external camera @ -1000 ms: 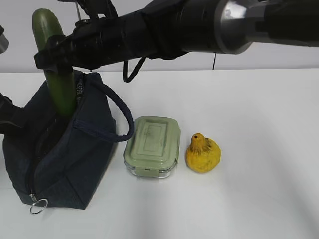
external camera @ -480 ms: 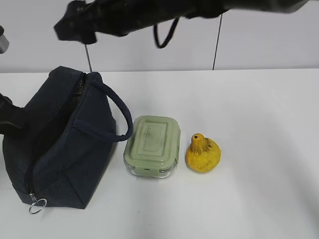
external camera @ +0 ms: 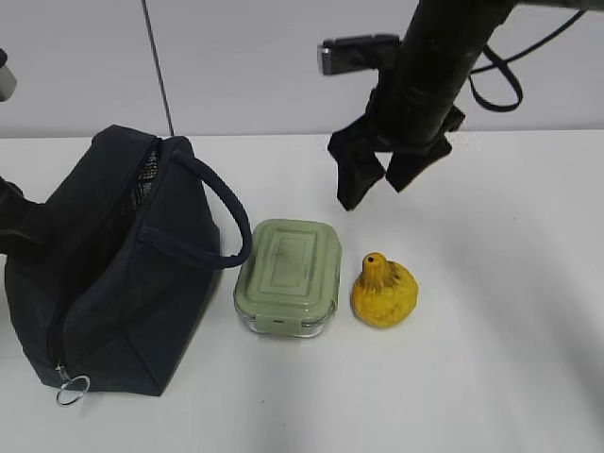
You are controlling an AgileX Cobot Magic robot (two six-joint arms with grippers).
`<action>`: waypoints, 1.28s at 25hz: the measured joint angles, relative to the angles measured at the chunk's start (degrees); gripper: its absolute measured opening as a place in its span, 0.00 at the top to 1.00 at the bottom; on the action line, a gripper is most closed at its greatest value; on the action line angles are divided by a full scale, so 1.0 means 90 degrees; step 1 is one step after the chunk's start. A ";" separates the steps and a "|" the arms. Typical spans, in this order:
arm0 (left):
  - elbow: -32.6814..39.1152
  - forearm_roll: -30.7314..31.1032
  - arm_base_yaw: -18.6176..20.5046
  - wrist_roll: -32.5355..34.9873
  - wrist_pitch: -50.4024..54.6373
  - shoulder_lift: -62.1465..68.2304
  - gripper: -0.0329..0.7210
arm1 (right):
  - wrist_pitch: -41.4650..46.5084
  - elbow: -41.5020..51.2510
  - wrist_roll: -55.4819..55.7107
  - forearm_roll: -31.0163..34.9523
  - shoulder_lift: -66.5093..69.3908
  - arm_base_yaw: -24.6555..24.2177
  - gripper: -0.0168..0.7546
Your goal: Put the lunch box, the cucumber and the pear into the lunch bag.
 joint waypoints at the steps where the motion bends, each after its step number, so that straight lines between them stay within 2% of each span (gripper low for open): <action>1: 0.0000 0.0000 0.0000 0.0000 0.0000 0.0000 0.98 | 0.0105 0.0000 0.0015 0.0000 0.0106 0.0000 0.22; 6: 0.0000 0.0000 0.0000 0.0000 0.0000 0.0000 0.98 | 0.0189 0.0000 0.0127 -0.0063 0.0543 0.0117 0.22; 12: 0.0000 0.0007 0.0005 0.0000 0.0000 0.0000 0.98 | 0.0189 0.0000 0.0374 -0.0473 0.0832 0.0439 0.22; 17: 0.0000 0.0014 0.0005 0.0000 0.0000 0.0000 0.98 | 0.0189 0.0052 0.0553 -0.0869 0.0946 0.0499 0.24; 20: 0.0000 0.0014 0.0005 0.0000 0.0000 0.0000 0.98 | 0.0189 0.0140 0.0564 -0.0954 0.0962 0.0499 0.35; 23: 0.0000 0.0014 0.0005 0.0000 0.0000 0.0000 0.98 | 0.0160 0.0167 0.0564 -0.1008 0.0962 0.0499 0.51; 29: 0.0000 0.0014 0.0005 0.0000 0.0000 0.0000 0.98 | 0.0160 0.0190 0.0564 -0.0995 0.0962 0.0499 0.95; 32: 0.0000 0.0019 0.0005 0.0000 0.0000 0.0000 0.98 | 0.0160 0.0190 0.0564 -0.0985 0.0962 0.0499 0.97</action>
